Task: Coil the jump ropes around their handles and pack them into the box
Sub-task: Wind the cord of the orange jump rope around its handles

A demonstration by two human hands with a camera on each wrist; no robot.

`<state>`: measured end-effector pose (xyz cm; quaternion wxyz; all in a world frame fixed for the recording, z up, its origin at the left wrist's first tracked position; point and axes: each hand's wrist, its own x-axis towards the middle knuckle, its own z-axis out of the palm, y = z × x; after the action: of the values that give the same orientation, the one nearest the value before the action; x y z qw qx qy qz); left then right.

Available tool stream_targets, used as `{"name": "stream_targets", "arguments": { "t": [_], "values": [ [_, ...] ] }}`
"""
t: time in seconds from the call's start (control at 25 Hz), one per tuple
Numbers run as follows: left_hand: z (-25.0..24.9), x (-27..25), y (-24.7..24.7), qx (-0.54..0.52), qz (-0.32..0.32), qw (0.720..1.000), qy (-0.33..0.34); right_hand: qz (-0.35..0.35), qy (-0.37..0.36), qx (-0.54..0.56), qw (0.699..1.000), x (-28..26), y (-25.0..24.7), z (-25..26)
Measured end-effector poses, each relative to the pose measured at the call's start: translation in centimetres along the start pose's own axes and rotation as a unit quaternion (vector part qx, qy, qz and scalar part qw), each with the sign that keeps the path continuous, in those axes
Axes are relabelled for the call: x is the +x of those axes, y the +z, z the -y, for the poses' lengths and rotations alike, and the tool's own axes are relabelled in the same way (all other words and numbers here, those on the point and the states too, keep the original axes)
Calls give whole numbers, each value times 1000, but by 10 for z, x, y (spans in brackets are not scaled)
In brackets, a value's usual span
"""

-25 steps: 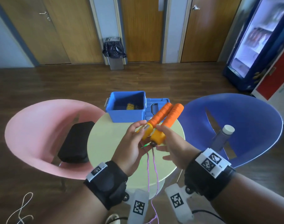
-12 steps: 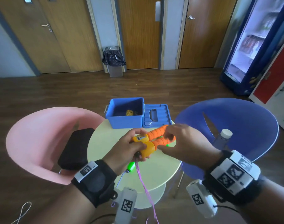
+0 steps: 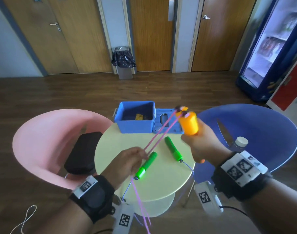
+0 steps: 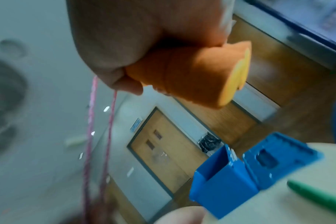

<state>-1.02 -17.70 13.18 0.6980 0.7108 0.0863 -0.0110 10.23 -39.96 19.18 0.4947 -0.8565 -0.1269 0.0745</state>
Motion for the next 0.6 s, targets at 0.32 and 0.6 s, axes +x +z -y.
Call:
{"name": "stream_targets", "arguments": {
  "t": [0.32,0.6],
  "values": [
    [45,-4,0,117,17,986,-121,116,66,735,665,-4,-3,30],
    [0,4,27,269,84,959,-31,353,-72,193,913,-16,27,21]
  ]
}}
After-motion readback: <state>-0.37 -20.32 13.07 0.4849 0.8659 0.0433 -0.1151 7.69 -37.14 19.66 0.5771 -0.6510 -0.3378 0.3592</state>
